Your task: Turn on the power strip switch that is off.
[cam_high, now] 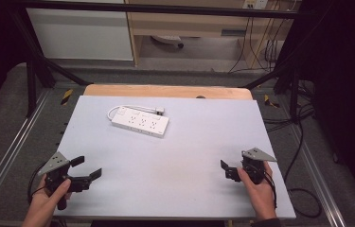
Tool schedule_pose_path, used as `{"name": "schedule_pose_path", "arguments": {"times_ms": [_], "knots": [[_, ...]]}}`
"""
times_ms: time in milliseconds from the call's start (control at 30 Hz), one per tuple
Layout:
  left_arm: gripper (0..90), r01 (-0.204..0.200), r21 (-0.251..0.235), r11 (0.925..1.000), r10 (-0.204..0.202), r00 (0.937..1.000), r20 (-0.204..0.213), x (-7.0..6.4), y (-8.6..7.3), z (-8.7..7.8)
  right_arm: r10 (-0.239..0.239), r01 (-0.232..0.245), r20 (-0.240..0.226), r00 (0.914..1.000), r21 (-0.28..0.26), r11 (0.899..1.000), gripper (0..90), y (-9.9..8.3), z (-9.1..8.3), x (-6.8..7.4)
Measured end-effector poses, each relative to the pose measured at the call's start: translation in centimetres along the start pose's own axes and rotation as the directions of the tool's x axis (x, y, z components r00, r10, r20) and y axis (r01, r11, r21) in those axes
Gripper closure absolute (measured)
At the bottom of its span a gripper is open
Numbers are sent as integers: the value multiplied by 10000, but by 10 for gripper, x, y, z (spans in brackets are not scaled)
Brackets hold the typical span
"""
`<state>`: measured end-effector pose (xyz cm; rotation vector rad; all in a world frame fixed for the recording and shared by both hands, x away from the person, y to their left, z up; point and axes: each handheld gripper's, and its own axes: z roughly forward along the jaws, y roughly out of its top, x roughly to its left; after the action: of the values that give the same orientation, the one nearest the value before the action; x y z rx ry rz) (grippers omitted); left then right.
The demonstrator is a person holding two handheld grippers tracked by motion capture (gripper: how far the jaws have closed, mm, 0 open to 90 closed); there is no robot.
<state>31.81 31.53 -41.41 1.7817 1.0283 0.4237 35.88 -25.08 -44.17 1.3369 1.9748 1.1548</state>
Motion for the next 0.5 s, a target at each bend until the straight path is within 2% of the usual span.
{"name": "schedule_pose_path", "arguments": {"times_ms": [333, 367, 433, 500], "knots": [[87, 71, -152, 9999, -69, 9999, 127, -2, 1, -1, -130, 129, 132, 9998, 92, 9999, 46, -1, 1, 1], [87, 103, -206, 9997, -102, 9999, 46, -2, 2, -1, -203, 201, 134, 9997, 102, 9997, 45, -1, 2, 1], [87, 225, -287, 9993, -221, 9996, 158, -2, 3, 0, -224, 222, 106, 9997, 142, 9997, 43, -1, 2, 2], [85, 227, -290, 9993, -227, 9997, 1, -1, 4, 1, -239, 237, 95, 9997, 110, 9997, 42, 0, 3, 3]]}}
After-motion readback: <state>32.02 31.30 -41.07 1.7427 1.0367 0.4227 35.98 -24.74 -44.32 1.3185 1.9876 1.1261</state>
